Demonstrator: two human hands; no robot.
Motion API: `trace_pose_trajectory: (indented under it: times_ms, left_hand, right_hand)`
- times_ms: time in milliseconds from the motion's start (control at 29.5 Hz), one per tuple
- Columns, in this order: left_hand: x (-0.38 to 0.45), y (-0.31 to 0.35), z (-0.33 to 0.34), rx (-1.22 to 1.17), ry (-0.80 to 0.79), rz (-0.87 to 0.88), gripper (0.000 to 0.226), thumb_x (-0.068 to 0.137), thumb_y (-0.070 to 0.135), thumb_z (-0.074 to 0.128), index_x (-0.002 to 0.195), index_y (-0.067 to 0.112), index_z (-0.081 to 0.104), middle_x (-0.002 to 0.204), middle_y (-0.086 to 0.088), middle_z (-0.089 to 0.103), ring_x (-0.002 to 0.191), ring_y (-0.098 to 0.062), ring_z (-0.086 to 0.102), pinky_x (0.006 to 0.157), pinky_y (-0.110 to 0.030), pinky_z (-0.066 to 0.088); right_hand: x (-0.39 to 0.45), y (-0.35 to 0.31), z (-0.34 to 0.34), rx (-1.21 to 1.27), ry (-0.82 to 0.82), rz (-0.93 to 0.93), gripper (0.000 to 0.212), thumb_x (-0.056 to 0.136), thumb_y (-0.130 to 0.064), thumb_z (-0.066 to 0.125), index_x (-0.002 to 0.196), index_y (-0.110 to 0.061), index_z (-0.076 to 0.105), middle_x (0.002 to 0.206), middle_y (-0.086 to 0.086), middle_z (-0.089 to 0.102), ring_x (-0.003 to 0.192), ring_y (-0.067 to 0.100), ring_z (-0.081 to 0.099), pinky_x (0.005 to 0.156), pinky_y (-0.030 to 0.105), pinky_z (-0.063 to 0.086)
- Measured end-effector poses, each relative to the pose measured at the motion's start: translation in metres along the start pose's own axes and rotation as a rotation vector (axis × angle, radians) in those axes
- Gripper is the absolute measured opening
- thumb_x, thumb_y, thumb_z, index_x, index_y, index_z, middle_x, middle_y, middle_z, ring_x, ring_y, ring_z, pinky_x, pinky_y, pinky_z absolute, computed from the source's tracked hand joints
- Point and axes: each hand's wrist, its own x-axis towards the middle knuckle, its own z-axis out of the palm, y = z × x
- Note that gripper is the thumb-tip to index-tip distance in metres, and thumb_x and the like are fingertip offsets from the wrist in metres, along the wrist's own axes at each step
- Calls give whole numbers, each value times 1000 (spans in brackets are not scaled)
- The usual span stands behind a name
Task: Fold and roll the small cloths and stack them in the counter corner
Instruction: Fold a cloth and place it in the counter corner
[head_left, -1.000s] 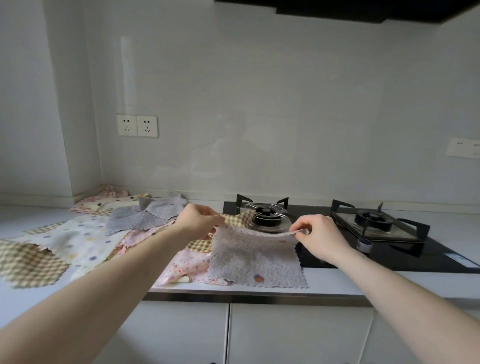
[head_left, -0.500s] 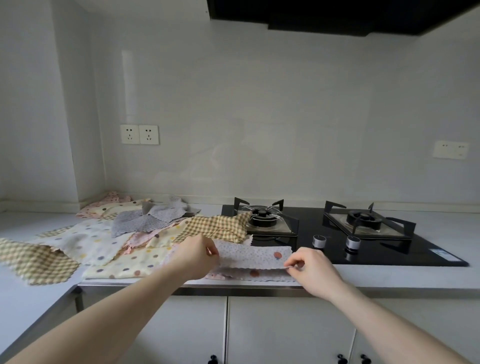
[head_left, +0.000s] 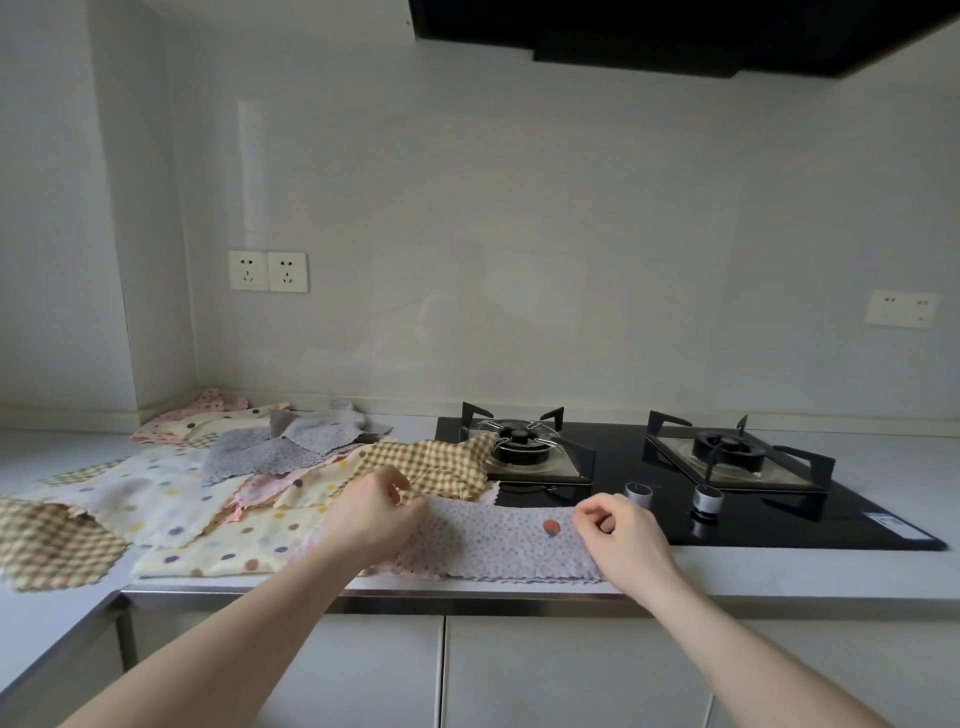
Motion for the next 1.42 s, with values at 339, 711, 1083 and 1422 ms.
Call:
trace_pose_trajectory:
  times_ms: [339,711,1083,1422]
  left_hand:
    - [9,-20,32,-71,34,-24,29,92,55,53,101,31,67,103,9,68,93,-15,59,79,-32,45]
    - [2,-27,32,-329,60,43,18,94,33,64,81,21,62,78,6,68,76,-15,64,67,-32,47]
    - [-1,-25,28,-544,-50,-1,24,86,25,79,101,25,61,82,-4,76,50,-8,61,45,-23,47]
    - [3,-28,29,-494,-32,20,10,85,16,70,90,24,69,80,2,75,73,-17,72,64,-27,57]
  right_hand:
    - [21,3,30,-355,-69,207,45,100,-58,35,134,-39,58,146,-5,50,135,25,41,110,41,31]
    - [9,6,24,55,46,218,11,94,-38,66,90,-32,58,84,-18,67,96,21,65,91,40,53]
    - [5,2,22,241,106,191,21,91,-24,74,104,-26,58,81,-16,70,87,6,68,72,27,52]
    - [8,0,16,326,90,230,26,89,-28,78,107,-28,60,82,-17,70,87,7,69,69,28,55]
